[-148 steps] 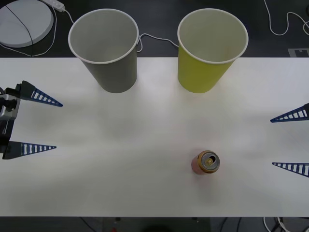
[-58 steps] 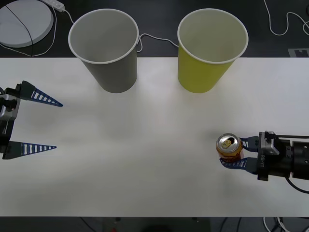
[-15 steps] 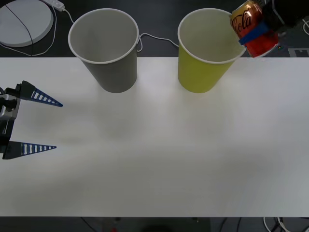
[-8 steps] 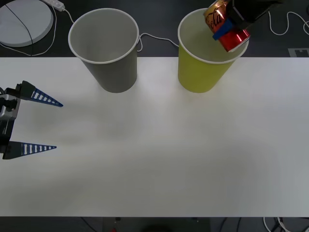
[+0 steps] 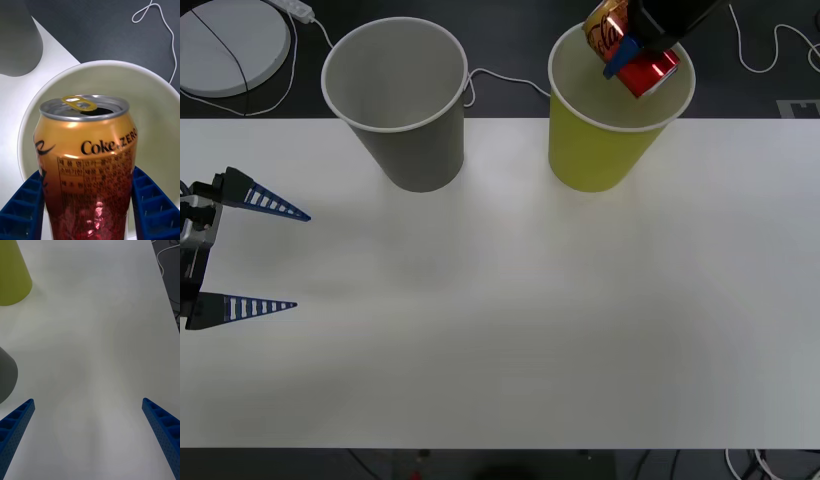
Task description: Put the can into the green bin and the plastic bottle into the gray bin
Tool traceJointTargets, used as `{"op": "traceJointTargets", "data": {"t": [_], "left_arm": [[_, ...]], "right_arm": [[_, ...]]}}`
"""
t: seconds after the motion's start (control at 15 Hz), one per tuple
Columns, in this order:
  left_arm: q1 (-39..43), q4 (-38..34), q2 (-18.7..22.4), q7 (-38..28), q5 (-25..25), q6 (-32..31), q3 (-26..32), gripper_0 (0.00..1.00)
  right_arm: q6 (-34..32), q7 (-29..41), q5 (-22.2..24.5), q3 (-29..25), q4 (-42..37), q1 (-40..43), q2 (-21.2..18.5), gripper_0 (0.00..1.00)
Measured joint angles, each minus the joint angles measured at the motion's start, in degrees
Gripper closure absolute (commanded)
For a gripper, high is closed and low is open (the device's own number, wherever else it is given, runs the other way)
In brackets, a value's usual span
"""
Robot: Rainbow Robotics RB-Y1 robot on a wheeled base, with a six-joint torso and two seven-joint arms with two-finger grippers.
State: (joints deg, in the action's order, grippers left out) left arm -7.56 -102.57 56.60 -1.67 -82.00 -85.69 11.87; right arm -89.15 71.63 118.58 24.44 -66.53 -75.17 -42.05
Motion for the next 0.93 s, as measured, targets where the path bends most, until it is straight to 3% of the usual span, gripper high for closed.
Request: {"op": "traceJointTargets", "data": {"t": [0.4,0.6,0.93], "left_arm": [[0.0,0.0,0.0,0.0,0.0,0.0,0.0,0.00],[0.0,0.0,0.0,0.0,0.0,0.0,0.0,0.00],[0.0,0.0,0.0,0.0,0.0,0.0,0.0,0.00]], "right_arm": [[-0.8,-1.9,-3.1,-0.5,-1.4,-0.5,-3.5,0.00],[-0.8,-5.0,-10.8,-1.4,-3.4,0.3,-8.8,0.00],[-0.8,-8.3,-21.5,-10.8,-14.1,10.1,-16.6,0.00]]}}
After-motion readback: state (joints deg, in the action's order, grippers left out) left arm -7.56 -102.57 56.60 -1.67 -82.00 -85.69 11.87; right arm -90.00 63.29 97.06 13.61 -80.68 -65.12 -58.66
